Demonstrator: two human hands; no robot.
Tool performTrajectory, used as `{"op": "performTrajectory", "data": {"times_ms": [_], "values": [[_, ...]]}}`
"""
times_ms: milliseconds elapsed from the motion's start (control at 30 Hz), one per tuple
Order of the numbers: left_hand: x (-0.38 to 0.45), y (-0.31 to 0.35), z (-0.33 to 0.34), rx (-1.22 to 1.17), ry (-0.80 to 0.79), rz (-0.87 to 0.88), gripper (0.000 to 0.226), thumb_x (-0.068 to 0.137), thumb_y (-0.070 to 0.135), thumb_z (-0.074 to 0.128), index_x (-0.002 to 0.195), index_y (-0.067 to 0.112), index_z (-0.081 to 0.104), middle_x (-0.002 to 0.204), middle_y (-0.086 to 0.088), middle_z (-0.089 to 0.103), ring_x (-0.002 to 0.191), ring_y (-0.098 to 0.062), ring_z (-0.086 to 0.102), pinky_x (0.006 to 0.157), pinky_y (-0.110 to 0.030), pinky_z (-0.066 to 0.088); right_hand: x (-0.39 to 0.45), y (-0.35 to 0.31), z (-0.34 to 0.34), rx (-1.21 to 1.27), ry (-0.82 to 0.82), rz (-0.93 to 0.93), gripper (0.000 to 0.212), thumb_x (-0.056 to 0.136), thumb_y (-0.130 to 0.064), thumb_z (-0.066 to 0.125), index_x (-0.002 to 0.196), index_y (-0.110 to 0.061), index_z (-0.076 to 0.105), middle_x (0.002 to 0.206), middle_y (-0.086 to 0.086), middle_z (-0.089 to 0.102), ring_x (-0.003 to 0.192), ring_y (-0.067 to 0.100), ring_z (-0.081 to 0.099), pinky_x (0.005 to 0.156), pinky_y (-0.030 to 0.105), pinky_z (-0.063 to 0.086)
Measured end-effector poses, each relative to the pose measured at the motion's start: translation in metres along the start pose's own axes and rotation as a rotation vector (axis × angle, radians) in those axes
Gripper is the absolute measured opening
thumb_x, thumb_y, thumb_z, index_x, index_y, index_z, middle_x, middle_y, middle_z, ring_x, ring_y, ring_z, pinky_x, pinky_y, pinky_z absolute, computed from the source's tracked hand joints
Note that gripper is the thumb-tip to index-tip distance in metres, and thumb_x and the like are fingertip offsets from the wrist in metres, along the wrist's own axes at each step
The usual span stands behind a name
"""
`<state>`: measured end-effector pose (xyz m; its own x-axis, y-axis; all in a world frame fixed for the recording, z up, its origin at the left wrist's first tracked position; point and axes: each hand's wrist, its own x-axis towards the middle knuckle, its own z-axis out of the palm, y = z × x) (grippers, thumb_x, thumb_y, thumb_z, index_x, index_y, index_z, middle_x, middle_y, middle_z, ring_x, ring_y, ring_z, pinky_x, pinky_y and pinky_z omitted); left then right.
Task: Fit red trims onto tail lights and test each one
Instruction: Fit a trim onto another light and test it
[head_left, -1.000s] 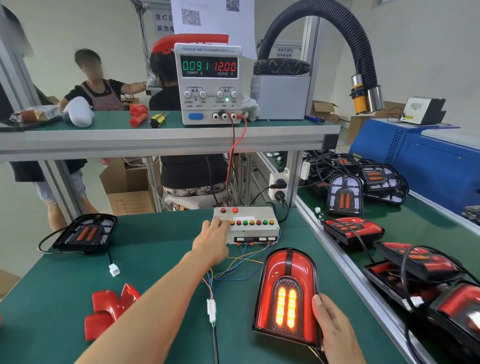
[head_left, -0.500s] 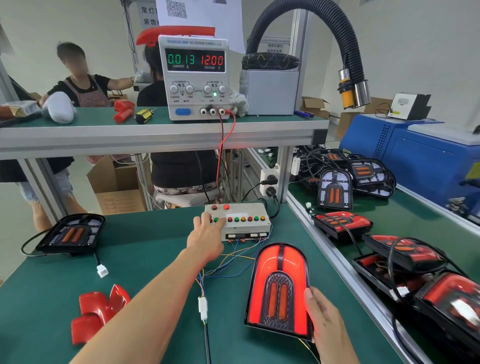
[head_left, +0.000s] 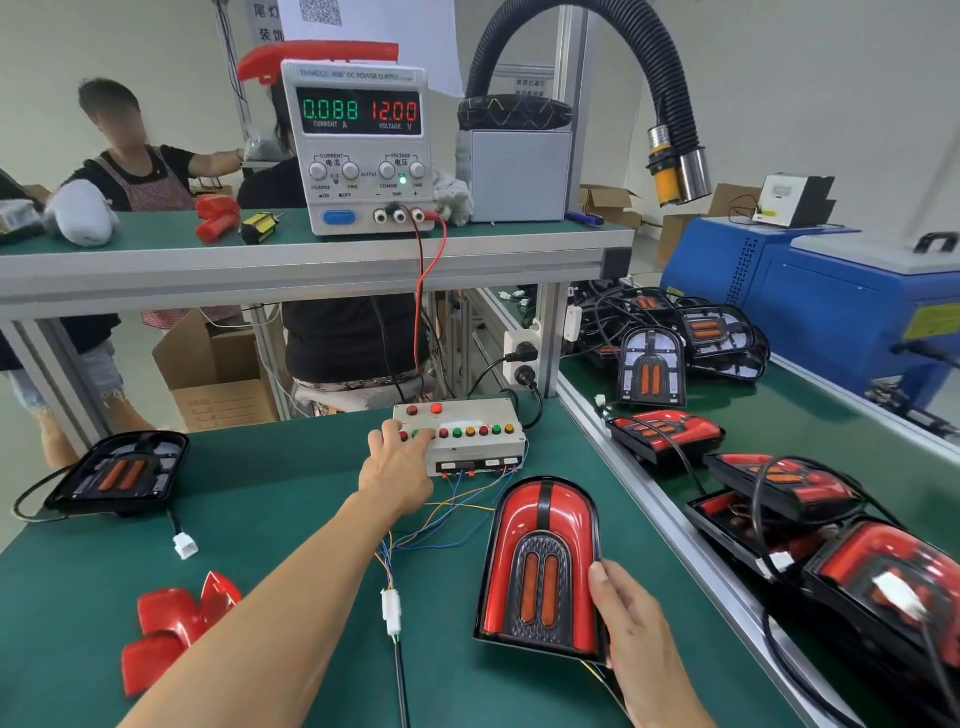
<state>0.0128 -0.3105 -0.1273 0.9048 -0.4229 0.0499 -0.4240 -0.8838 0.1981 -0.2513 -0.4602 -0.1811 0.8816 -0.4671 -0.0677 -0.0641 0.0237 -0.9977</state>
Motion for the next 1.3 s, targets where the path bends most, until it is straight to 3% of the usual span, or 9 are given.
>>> {"op": "performTrajectory", "data": {"times_ms": [333, 433, 533, 700, 967, 1100, 1233, 1300], "values": [[0.0, 0.004, -0.004, 0.059, -0.034, -0.021, 0.072, 0.089, 0.012, 0.053, 0.154, 0.033, 0.029, 0.148, -0.013, 0.022, 0.131, -0.033, 0.03, 0.099, -0.039, 0.045, 0.001, 0.0, -0.001, -0.026, 0.014, -0.008, 0.035, 0.093, -0.06, 0.046, 0.105, -0.038, 0.07, 0.104, 0.003, 0.078, 0.1, 0.021, 0.075, 0.09, 0.05, 0.06], [-0.005, 0.013, -0.003, 0.146, 0.047, -0.044, 0.067, 0.088, 0.017, 0.056, 0.15, 0.032, 0.034, 0.139, -0.012, 0.029, 0.123, -0.03, 0.037, 0.095, -0.038, 0.041, -0.001, -0.002, 0.0, -0.02, 0.01, 0.0, 0.035, 0.091, -0.062, 0.047, 0.104, -0.039, 0.071, 0.104, 0.001, 0.078, 0.099, 0.018, 0.075, 0.081, 0.037, 0.063], [-0.006, 0.025, 0.002, 0.125, 0.162, 0.025, 0.056, 0.091, 0.017, 0.052, 0.145, 0.027, 0.043, 0.129, -0.011, 0.037, 0.116, -0.028, 0.041, 0.093, -0.037, 0.041, -0.001, -0.004, 0.0, -0.031, 0.015, 0.0, 0.041, 0.092, -0.06, 0.048, 0.109, -0.03, 0.071, 0.103, 0.0, 0.078, 0.098, 0.016, 0.076, 0.076, 0.028, 0.063], [0.001, 0.046, 0.009, 0.098, 0.043, 0.206, 0.064, 0.095, 0.018, 0.05, 0.155, 0.03, 0.029, 0.133, -0.014, 0.042, 0.122, -0.031, 0.042, 0.097, -0.042, 0.043, -0.001, -0.003, -0.001, -0.062, 0.02, -0.011, 0.048, 0.092, -0.059, 0.046, 0.112, -0.023, 0.069, 0.101, -0.003, 0.078, 0.096, 0.012, 0.075, 0.077, 0.025, 0.061], [0.016, 0.068, 0.011, 0.214, -0.049, 0.175, 0.078, 0.092, 0.02, 0.057, 0.156, 0.038, 0.016, 0.143, -0.018, 0.031, 0.13, -0.038, 0.033, 0.099, -0.044, 0.043, 0.0, -0.002, -0.001, -0.048, 0.021, 0.006, 0.047, 0.09, -0.058, 0.047, 0.113, -0.023, 0.069, 0.102, -0.002, 0.079, 0.095, 0.015, 0.076, 0.082, 0.038, 0.063], [0.022, 0.07, 0.013, 0.213, -0.073, 0.158, 0.076, 0.094, 0.017, 0.055, 0.156, 0.039, 0.017, 0.142, -0.017, 0.029, 0.132, -0.038, 0.029, 0.097, -0.044, 0.044, 0.0, -0.003, -0.001, -0.07, 0.029, 0.016, 0.048, 0.088, -0.06, 0.046, 0.111, -0.024, 0.068, 0.097, -0.003, 0.079, 0.091, 0.014, 0.076, 0.076, 0.032, 0.062], [0.024, 0.073, 0.013, 0.183, -0.09, 0.135, 0.073, 0.094, 0.01, 0.05, 0.155, 0.04, 0.023, 0.143, -0.02, 0.029, 0.133, -0.04, 0.027, 0.096, -0.046, 0.043, 0.001, -0.003, -0.001, -0.079, 0.051, 0.016, 0.047, 0.088, -0.059, 0.044, 0.108, -0.024, 0.068, 0.093, 0.0, 0.079, 0.088, 0.017, 0.076, 0.081, 0.039, 0.062], [0.024, 0.074, 0.013, 0.181, -0.086, 0.131, 0.073, 0.094, 0.01, 0.05, 0.155, 0.039, 0.023, 0.142, -0.019, 0.03, 0.133, -0.04, 0.027, 0.096, -0.045, 0.044, 0.001, -0.004, 0.0, -0.052, 0.041, 0.027, 0.046, 0.088, -0.057, 0.046, 0.11, -0.023, 0.067, 0.094, 0.0, 0.079, 0.088, 0.017, 0.077, 0.074, 0.033, 0.063]]}}
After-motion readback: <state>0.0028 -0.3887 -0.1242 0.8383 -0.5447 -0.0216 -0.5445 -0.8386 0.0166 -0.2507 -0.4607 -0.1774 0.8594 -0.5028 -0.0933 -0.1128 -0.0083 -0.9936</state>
